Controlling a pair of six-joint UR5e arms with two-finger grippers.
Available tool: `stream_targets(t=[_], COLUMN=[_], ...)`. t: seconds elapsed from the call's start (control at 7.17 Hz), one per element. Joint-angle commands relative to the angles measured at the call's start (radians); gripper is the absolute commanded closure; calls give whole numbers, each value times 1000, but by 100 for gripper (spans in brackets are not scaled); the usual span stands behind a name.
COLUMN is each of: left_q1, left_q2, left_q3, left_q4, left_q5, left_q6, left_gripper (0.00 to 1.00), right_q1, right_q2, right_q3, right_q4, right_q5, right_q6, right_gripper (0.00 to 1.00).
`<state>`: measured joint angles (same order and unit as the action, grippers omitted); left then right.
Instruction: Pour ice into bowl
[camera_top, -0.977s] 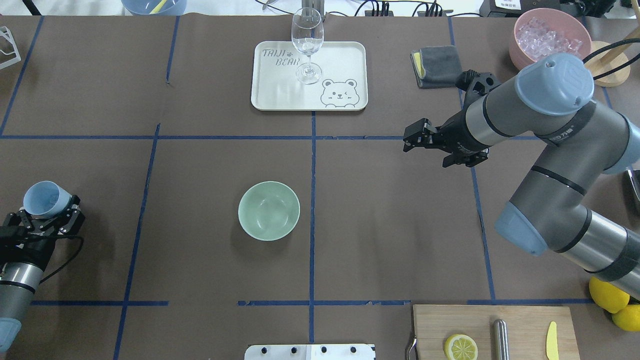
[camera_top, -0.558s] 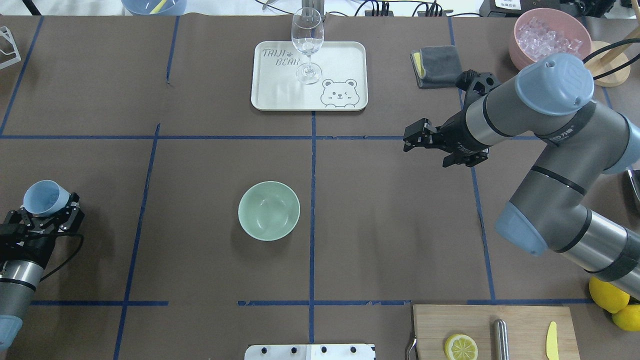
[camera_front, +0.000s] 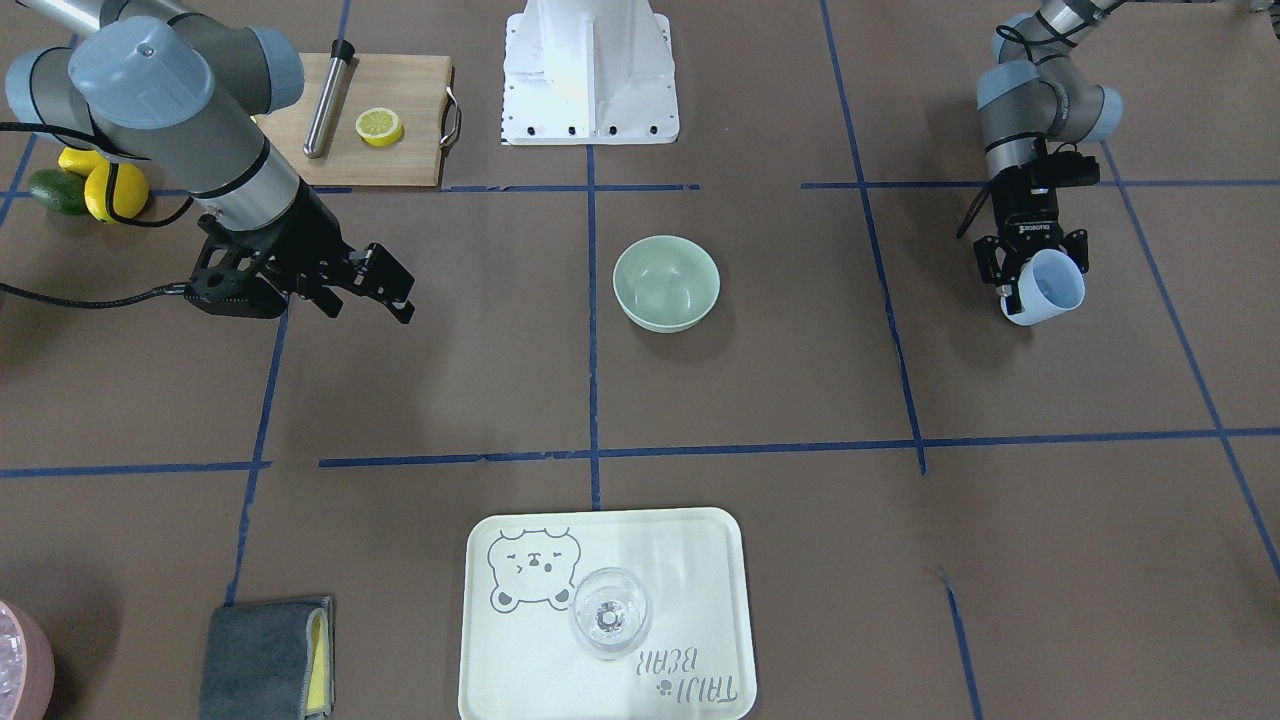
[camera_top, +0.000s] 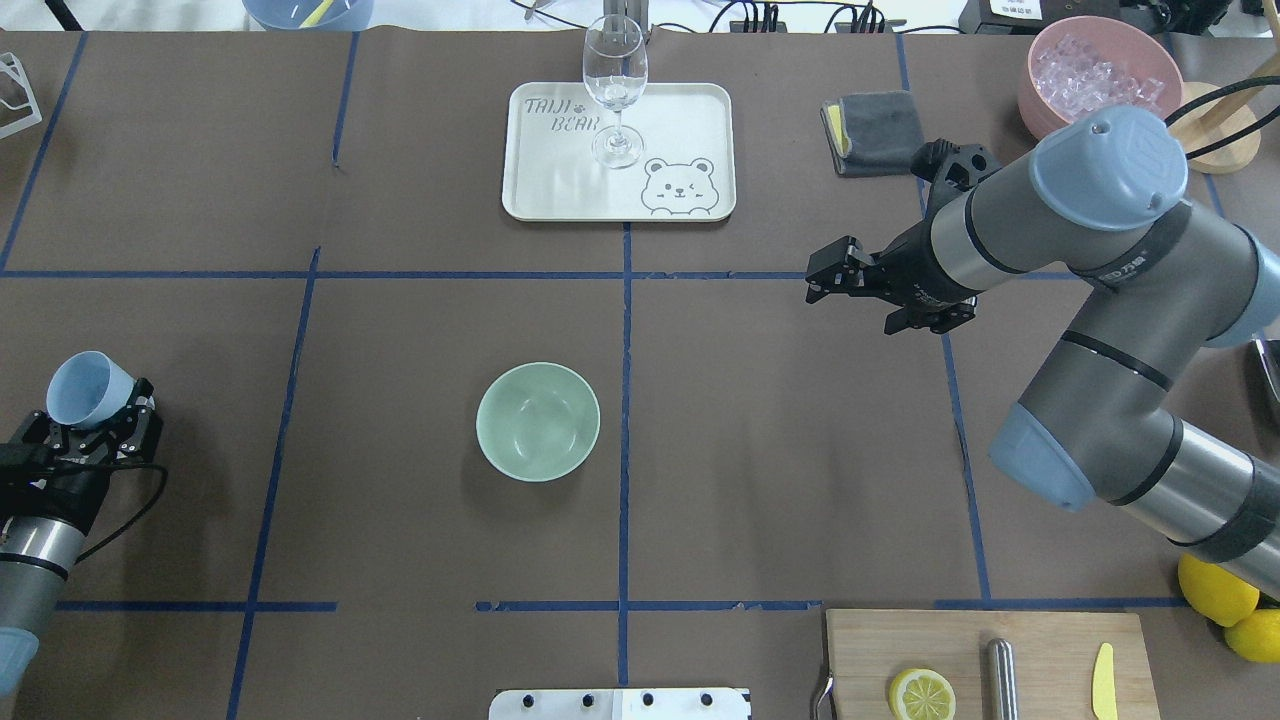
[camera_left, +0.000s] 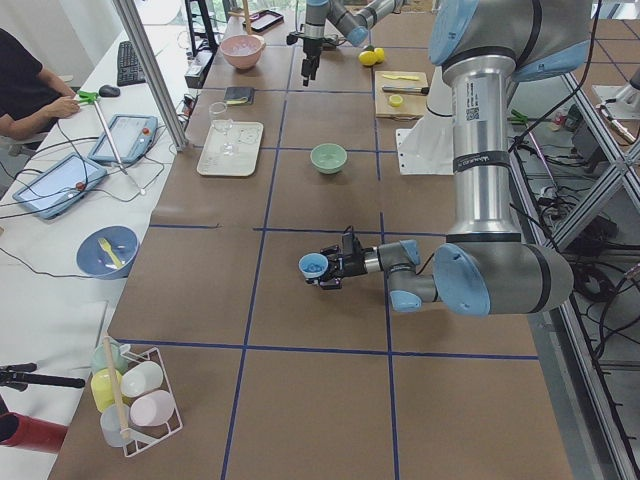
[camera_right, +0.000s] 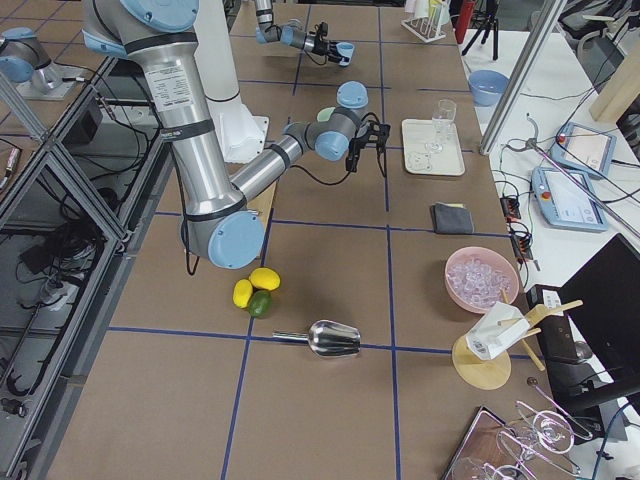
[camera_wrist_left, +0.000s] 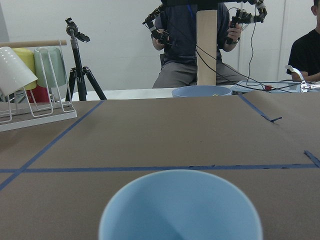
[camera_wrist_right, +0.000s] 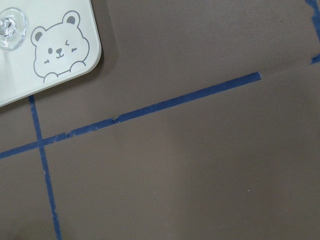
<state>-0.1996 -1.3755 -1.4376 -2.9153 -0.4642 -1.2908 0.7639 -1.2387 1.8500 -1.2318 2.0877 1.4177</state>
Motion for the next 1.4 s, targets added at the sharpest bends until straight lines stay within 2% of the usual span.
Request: stream_targets(t=[0.0,0.14,0.42,0.7,0.84,1.12,1.26], left_q1=[-53,-70,-80,-77,-78,-69,-64], left_q2=[-98,-170,-241,-292,-295,-313,-335], left_q3=[-13,-14,-21,-68,-104,-162,-181], left_q4=[-269,-316,-317,-308,-309,-289,-216], left_q5=[-107,-116,-198,-209,-291,-313,-310], left_q6=[396,551,658,786,818,823,832], left_gripper=[100,100,100,100,100,100,100], right_q1=[0,0,0,0,2,3,6], right_q2=[2,2,2,1,-1,2,2], right_q3=[2,2,2,6,6,5,5], right_q4=[0,0,0,0,0,0,0], right_q5=[0,0,0,0,0,-2,0], right_q6=[1,1,1,1,1,1,1], right_gripper=[0,0,0,0,0,0,0])
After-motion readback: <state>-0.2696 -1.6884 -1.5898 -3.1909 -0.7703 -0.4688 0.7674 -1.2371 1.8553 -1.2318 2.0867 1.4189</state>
